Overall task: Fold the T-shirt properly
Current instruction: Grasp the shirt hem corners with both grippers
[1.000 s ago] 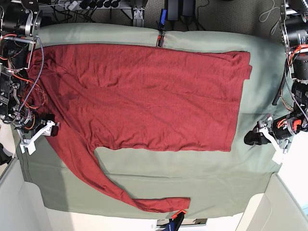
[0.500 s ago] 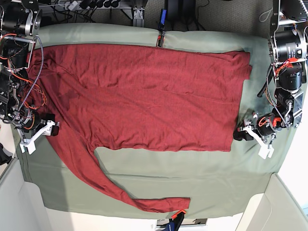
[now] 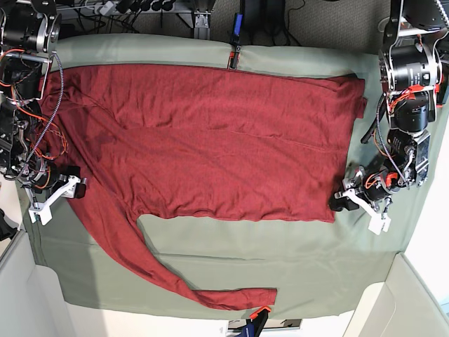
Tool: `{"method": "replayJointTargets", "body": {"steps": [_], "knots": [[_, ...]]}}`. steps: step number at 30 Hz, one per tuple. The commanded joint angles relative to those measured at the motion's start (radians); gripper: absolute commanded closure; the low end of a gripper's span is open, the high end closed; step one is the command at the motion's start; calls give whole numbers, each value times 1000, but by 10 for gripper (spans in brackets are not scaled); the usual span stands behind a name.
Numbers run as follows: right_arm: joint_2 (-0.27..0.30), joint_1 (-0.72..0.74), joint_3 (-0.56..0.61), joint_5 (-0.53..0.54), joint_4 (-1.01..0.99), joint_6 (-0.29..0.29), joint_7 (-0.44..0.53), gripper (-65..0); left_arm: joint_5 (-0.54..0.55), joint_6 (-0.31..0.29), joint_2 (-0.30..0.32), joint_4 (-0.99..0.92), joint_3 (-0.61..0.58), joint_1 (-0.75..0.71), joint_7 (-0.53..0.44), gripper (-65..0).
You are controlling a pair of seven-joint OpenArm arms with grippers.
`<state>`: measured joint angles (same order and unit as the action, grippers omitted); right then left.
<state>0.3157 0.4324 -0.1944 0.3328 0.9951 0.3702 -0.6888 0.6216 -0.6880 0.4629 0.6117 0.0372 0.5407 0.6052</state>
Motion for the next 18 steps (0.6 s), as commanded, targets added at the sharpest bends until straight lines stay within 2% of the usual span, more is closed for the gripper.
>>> {"method": "replayJointTargets", "body": {"steps": [1,9,18], "knots": [[11,21,-2,8,11,0,-11,-319,23,-10,2,8,0,34,7,-290],[11,21,-2,8,11,0,-12,-319,25,-10,16,8,0,96,73,-291],[11,21,-2,8,11,0,-11,-319,-10,-10,28,8,0,88,71,-291]]}}
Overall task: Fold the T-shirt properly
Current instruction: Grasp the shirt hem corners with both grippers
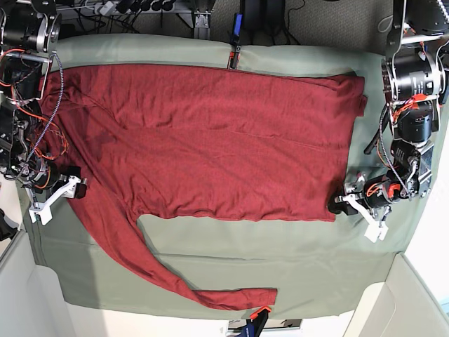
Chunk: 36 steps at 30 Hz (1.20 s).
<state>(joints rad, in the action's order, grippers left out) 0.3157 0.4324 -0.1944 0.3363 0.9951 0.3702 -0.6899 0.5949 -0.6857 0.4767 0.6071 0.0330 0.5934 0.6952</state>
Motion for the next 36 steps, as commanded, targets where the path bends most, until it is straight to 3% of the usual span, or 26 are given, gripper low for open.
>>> {"method": "replayJointTargets", "body": {"steps": [1,4,9,13,16,19,24,26,28,30,34,36], "knots": [[11,21,-2,5,11,0,-10,-319,9,-12,14,13,4,35,-20,-291],[11,21,-2,5,11,0,-10,-319,-6,-8,14,13,4,25,-40,-291],[11,21,-2,5,11,0,-10,-319,-85,51,14,13,4,12,-93,-291],[11,21,-2,9,11,0,-10,-319,-64,38,3,13,4,12,-69,-291],[11,21,-2,23,11,0,-10,-319,0,-12,-11,13,4,12,-21,-291],[11,21,-2,31,11,0,-10,-319,54,-12,-24,13,4,12,2,-290],[11,21,-2,31,11,1,-11,-319,51,-12,-48,13,4,10,5,-290],[11,21,-2,32,11,2,-10,-319,45,-12,-47,13,4,9,3,-251],[11,21,-2,31,11,2,-9,-316,16,-12,-43,13,4,10,-22,-155],[11,21,-2,30,11,1,3,-265,-10,-12,-38,13,4,10,-64,-87],[12,21,-2,23,11,1,39,-31,-32,-12,-24,13,4,10,-116,-12],[12,22,-2,16,11,3,61,0,-58,-12,-18,13,4,10,-136,-12]]}}
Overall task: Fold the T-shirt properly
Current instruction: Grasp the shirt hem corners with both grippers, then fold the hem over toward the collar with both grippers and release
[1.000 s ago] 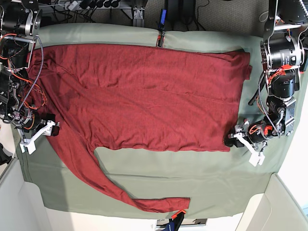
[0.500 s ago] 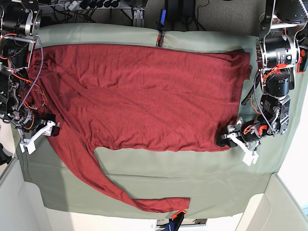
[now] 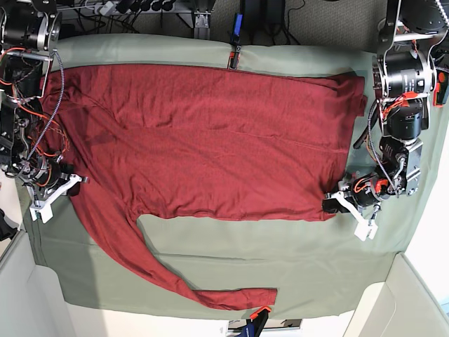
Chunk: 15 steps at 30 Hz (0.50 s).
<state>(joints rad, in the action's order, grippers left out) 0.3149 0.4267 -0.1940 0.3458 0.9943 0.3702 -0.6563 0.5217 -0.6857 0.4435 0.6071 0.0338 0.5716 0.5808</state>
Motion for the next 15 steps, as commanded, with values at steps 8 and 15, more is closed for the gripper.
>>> {"method": "replayJointTargets", "body": {"steps": [8,15], "knots": [[18,27,-2,-6,24,64,56,0,8,-12,25,14,3,32,-32,0],[26,-31,-4,-18,158,64,48,0,-18,-12,40,106,3,-9,19,0]]}}
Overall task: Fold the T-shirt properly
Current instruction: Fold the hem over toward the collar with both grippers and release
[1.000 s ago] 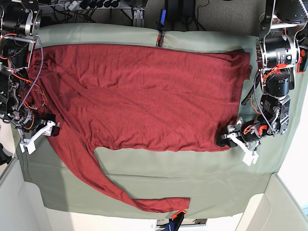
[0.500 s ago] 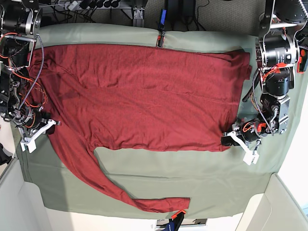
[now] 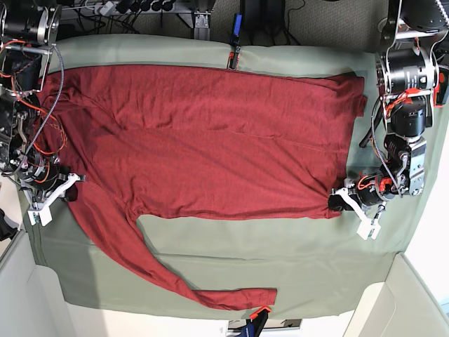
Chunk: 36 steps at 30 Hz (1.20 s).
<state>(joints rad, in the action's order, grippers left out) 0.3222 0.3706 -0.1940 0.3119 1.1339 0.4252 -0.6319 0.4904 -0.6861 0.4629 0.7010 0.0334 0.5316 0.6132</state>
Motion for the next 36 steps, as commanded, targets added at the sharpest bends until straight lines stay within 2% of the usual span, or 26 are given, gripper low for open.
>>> {"method": "replayJointTargets", "body": {"steps": [1,6,10,14,18,21,26,32,36], "knots": [[21,6,-5,17,50,10,18,0,14,-12,27,56,3,9,-9,0],[45,-95,-5,19,194,9,3,0,15,-12,76,332,3,-152,5,0],[72,-168,-18,21,286,8,3,0,56,-12,133,507,3,-282,18,0],[98,-245,-72,51,364,9,3,0,61,-12,193,652,12,-380,17,0],[98,-312,-144,95,409,9,0,0,97,-12,234,745,15,-438,20,0],[98,-359,-179,122,411,11,-4,0,97,-12,241,788,16,-470,35,0],[98,-423,-233,169,429,72,-6,0,102,-12,241,841,16,-521,77,0],[98,-510,-338,244,493,79,-28,0,120,-12,241,890,28,-607,102,0],[98,-541,-356,265,498,96,-48,0,120,-12,238,897,28,-632,100,0]]}}
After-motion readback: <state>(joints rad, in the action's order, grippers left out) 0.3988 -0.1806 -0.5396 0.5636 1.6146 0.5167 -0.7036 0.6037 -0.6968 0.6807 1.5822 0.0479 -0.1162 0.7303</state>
